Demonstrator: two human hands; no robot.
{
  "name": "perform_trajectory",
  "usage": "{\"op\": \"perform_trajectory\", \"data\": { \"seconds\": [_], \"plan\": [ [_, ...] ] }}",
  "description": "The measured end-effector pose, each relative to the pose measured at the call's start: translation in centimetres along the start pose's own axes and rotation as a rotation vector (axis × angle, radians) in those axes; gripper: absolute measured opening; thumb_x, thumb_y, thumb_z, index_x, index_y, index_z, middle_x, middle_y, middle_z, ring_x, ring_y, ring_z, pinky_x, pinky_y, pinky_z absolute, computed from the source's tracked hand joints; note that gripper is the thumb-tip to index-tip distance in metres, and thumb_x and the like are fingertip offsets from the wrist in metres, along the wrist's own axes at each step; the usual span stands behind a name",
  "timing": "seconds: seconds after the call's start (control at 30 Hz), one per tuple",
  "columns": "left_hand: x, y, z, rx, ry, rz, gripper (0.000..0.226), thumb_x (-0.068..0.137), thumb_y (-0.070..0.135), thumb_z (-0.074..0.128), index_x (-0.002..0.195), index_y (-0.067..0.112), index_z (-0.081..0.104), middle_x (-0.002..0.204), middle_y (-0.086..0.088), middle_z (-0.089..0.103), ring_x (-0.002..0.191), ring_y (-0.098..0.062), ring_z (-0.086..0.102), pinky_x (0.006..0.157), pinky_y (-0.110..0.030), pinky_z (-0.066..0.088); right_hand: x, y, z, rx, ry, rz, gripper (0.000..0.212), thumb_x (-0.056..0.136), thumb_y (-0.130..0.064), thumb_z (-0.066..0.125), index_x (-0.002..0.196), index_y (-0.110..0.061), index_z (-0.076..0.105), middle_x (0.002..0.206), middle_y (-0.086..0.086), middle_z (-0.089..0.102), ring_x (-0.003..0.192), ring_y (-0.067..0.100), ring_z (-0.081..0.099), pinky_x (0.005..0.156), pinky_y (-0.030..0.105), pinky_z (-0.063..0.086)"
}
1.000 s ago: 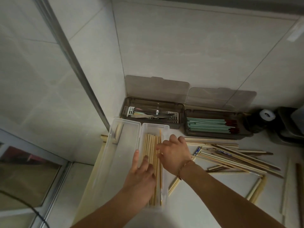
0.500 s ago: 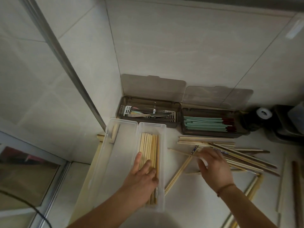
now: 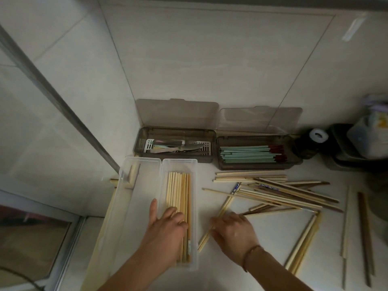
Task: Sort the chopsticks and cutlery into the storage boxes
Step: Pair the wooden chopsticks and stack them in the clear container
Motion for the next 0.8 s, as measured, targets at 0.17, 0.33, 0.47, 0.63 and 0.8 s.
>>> {"op": "perform_trajectory", "data": {
  "seconds": [0.17,0.33,0.47,0.63,0.8],
  "plan": [
    [-0.3,0.3,0.8,-0.165,0.258,0.029,0.023,0.055,0.026,0.070,0.078,0.031,0.069,0.090,0.018,0.060,0.099,-0.012,0.061,0.106,-0.061,0.017,-0.2,-1.2,-0.2,0.000,-0.110,0.200,0.021,0.070,-0.039,0.045,0.073,-0.023,0.059,0.063,0.000,0.063,0.062,0.025,0.064,0.049,0.031,0.048],
    [-0.3,0.8,0.5,-0.207,0.297,0.010,0.019,0.063,0.026,0.063,0.081,0.029,0.069,0.095,0.016,0.061,0.105,-0.014,0.058,0.107,-0.062,0.018,-1.5,-0.7,-0.5,0.098,-0.127,0.344,0.025,0.082,-0.035,0.042,0.105,-0.028,0.049,0.104,-0.002,0.067,0.099,0.024,0.062,0.075,0.029,0.045],
    [-0.5,0.5,0.3,-0.227,0.345,-0.001,0.018,0.074,0.031,0.053,0.085,0.032,0.067,0.097,0.018,0.060,0.105,-0.011,0.055,0.108,-0.058,0.020,-3.5,-0.9,-3.4,0.351,-0.131,0.344,0.024,0.077,-0.038,0.046,0.100,-0.035,0.052,0.088,-0.013,0.067,0.086,0.014,0.062,0.072,0.027,0.045],
    [-1.3,0.9,-1.5,-0.556,0.460,0.023,0.018,0.091,0.040,0.049,0.095,0.029,0.063,0.076,0.016,0.061,0.074,-0.003,0.054,0.076,-0.027,0.047,-6.3,-2.0,-9.1,0.607,-0.018,0.263,0.013,0.070,-0.027,0.059,0.075,-0.038,0.056,0.064,-0.019,0.058,0.058,0.008,0.050,0.058,0.019,0.043],
    [-1.3,1.9,-3.8,-1.270,0.286,-0.118,0.028,0.095,0.036,0.053,0.084,0.016,0.070,0.068,0.004,0.070,0.058,-0.009,0.063,0.058,-0.020,0.048,-4.7,-5.7,-11.3,0.465,0.213,-0.038,0.020,0.065,-0.027,0.065,0.082,-0.036,0.059,0.068,-0.020,0.058,0.060,-0.006,0.048,0.056,0.007,0.039]
  ]
}}
Point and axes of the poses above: each hand's wrist, its own x-axis towards the middle knuckle, its own z-axis out of the palm, y = z × x, the point moved 4 cm from there along x, towards the middle knuckle
